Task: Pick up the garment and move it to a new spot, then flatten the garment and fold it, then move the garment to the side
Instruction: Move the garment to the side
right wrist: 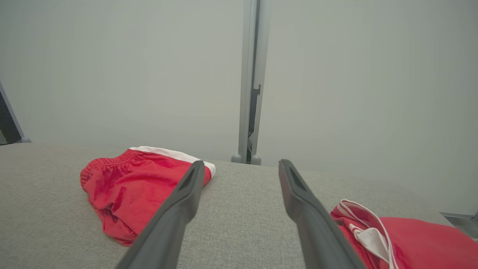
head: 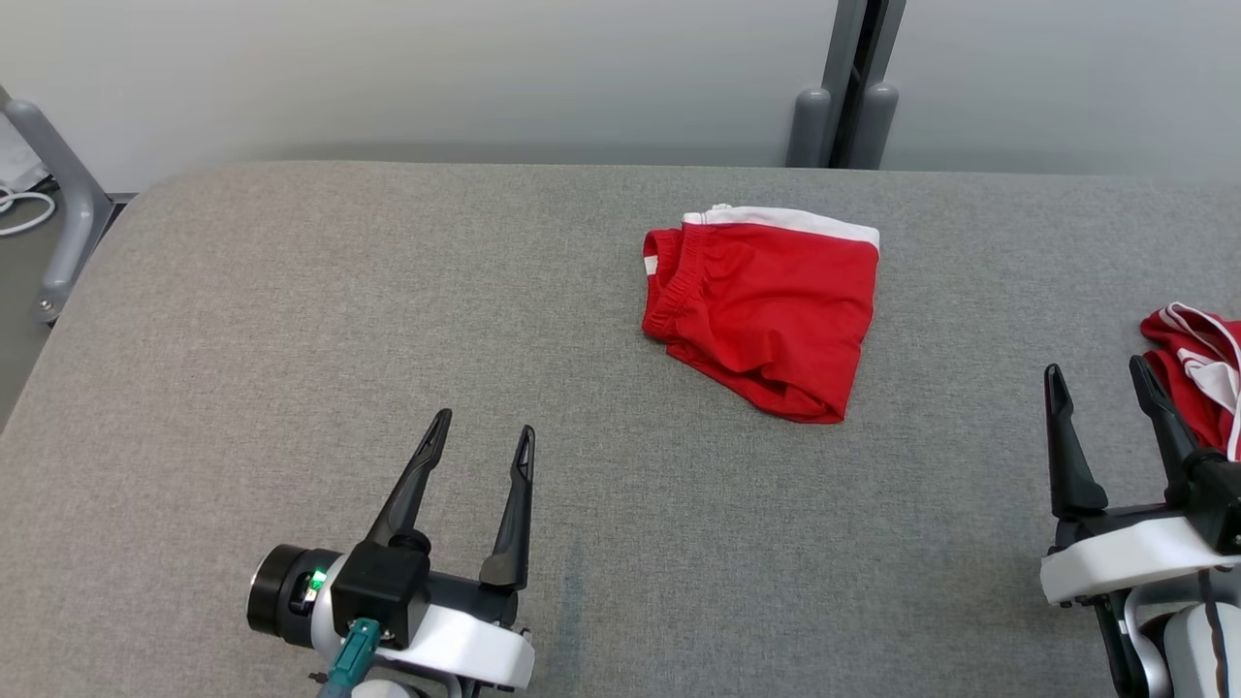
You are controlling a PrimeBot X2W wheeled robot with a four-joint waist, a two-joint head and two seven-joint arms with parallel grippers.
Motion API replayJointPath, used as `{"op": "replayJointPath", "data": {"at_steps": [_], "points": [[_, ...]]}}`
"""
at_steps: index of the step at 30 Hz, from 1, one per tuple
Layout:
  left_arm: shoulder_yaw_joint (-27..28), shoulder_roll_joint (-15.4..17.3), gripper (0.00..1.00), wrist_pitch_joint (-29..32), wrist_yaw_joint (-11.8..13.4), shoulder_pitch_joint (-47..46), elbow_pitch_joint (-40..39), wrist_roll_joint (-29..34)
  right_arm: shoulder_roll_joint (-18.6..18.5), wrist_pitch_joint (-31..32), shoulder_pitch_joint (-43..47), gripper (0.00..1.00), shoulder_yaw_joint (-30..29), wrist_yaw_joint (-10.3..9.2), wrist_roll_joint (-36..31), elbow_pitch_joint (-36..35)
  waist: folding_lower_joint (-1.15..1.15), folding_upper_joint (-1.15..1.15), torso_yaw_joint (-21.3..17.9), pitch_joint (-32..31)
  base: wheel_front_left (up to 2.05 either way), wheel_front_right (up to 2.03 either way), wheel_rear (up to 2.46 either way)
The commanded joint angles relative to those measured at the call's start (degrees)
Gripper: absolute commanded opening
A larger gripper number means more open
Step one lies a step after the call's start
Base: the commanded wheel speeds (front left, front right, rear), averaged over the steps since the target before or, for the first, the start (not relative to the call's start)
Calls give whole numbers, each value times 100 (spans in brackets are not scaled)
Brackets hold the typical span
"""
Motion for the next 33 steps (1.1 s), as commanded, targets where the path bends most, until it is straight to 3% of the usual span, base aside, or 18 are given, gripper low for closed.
{"op": "replayJointPath", "data": {"at_steps": [1,11,16,24,33], "points": [[3,20,100,-7,-2,-71,12,0,-24,-24,23,100,-3,-1,-23,42,0,0,5,-2,0,0,0],[-12,19,100,-7,-12,-38,1,-30,-31,-24,45,100,-50,-1,-38,123,0,0,35,-20,0,0,0],[-53,20,100,-7,-1,-113,-26,-46,-119,-24,-150,100,320,-1,527,343,0,0,83,81,0,0,0],[-129,20,100,-7,-28,-320,-7,2,-749,1071,-994,100,1311,-1,2338,967,0,0,300,448,0,0,0],[-316,19,100,-7,48,-617,-62,-129,-1124,2792,-1905,100,1416,-1,4458,1425,0,0,719,942,0,0,0]]}}
